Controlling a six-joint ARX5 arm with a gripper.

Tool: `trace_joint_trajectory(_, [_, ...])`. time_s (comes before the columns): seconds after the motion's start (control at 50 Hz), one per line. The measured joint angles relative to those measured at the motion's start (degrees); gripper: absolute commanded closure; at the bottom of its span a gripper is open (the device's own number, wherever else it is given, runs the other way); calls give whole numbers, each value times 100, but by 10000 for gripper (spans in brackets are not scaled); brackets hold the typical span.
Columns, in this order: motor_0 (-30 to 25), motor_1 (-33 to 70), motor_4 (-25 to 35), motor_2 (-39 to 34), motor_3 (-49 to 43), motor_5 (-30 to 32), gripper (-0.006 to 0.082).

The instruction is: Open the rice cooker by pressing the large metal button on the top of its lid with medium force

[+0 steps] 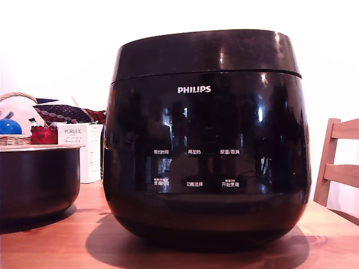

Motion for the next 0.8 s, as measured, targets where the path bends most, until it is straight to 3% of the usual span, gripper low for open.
trace_joint_trajectory(0.12, [116, -11, 481, -61, 516, -437, 791])
trace_joint_trajectory(0.5, [118, -31, 793, -61, 824, -468, 791])
trace_joint_trajectory(0.68, [118, -31, 1445, -59, 1585, -1401, 791])
trace_joint_trajectory(0.8, [118, -31, 1941, -50, 1620, -1950, 791])
